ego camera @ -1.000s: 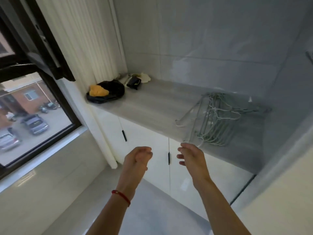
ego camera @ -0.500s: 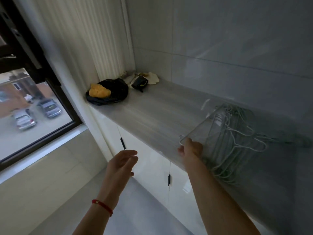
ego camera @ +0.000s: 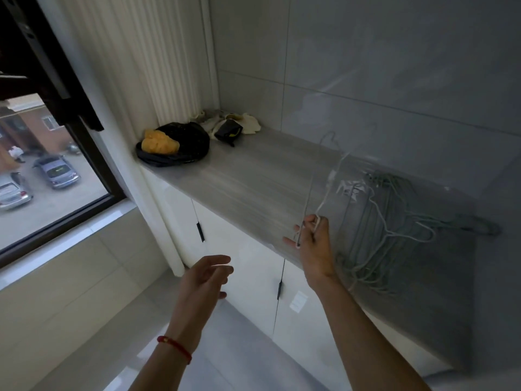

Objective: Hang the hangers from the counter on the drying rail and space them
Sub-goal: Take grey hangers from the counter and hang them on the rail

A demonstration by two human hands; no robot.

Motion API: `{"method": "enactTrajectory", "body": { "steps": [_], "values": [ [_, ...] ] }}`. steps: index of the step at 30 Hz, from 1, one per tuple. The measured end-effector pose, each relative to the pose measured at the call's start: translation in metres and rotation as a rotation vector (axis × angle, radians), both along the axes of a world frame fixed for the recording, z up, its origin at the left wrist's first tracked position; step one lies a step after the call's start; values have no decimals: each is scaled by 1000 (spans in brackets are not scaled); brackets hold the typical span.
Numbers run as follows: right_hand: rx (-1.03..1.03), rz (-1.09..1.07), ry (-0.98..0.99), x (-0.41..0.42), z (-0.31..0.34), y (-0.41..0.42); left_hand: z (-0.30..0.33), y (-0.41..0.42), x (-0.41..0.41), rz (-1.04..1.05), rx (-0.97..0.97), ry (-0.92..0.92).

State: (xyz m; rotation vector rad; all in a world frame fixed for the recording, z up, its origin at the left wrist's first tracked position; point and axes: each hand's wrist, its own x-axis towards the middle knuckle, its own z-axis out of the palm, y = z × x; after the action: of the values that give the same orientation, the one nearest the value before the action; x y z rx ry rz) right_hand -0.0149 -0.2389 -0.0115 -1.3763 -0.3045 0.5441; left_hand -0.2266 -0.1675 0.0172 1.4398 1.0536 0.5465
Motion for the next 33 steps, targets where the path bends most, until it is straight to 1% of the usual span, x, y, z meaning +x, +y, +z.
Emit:
{"method": "enactTrajectory", "body": {
  "steps": [4, 7, 9, 11, 13, 16, 20, 22, 24, 26, 29, 33],
  "values": [
    [32, 105, -1, -43, 14, -23, 0, -11, -10, -1, -21, -17],
    [-30, 222, -15, -68, 12, -43, 2, -33, -22, 26, -33, -25],
    [-87, 354, -51, -87, 9, -56, 3, -52, -35, 67, -29, -33],
    [-101, 492, -84, -109, 5, -67, 6, -74, -52, 124, 0, -24],
    [-112, 656, -69, -135, 4, -79, 8, -100, -73, 191, 19, -18],
    [-106, 888, -48, -181, 2, -102, 13, -142, -108, 314, -34, 7],
    [-58, 1237, -80, -248, 6, -142, 13, -201, -170, 457, -123, 15],
    [-15, 1384, -159, -282, 5, -162, 12, -230, -208, 519, -171, -33],
    [-5, 1514, -291, -314, 2, -180, 14, -259, -245, 546, -208, -112],
    [-9, 1617, -388, -348, 7, -198, 19, -289, -280, 560, -195, -138],
    [43, 1738, -457, -405, 22, -221, 27, -332, -331, 625, -154, -159],
    [31, 1874, -542, -483, 38, -257, 37, -384, -406, 790, -144, -234]
  ]
}}
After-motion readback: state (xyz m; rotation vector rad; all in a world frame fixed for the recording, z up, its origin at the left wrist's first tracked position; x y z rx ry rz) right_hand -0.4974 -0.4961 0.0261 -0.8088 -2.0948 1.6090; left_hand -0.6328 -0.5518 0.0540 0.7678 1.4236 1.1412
